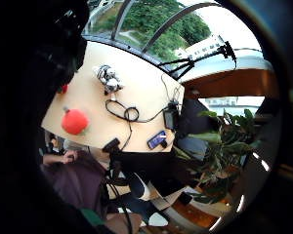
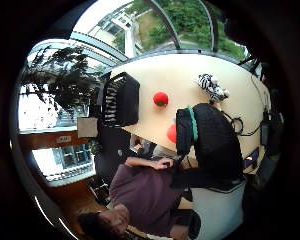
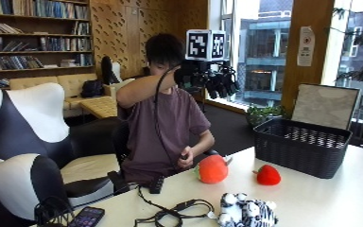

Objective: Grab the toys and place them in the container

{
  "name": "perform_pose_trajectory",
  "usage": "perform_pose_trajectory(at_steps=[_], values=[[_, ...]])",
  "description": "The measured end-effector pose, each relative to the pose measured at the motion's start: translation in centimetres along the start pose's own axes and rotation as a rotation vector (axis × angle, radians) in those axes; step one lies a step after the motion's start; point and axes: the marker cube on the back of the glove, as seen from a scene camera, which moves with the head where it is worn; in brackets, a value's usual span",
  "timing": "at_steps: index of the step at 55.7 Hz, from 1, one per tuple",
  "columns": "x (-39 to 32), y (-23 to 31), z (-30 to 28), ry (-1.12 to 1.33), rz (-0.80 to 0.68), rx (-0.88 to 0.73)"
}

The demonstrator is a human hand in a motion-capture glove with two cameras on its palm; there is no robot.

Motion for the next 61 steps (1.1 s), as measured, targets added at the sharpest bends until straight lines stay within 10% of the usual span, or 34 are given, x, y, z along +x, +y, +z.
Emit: perform_pose_trajectory(at_steps=[39, 61], values=[[-3.6, -4.1, -1.1, 0.044, 0.013, -0.020], [6.6, -15.6, 21.6, 0.070, 0.400, -0.464]])
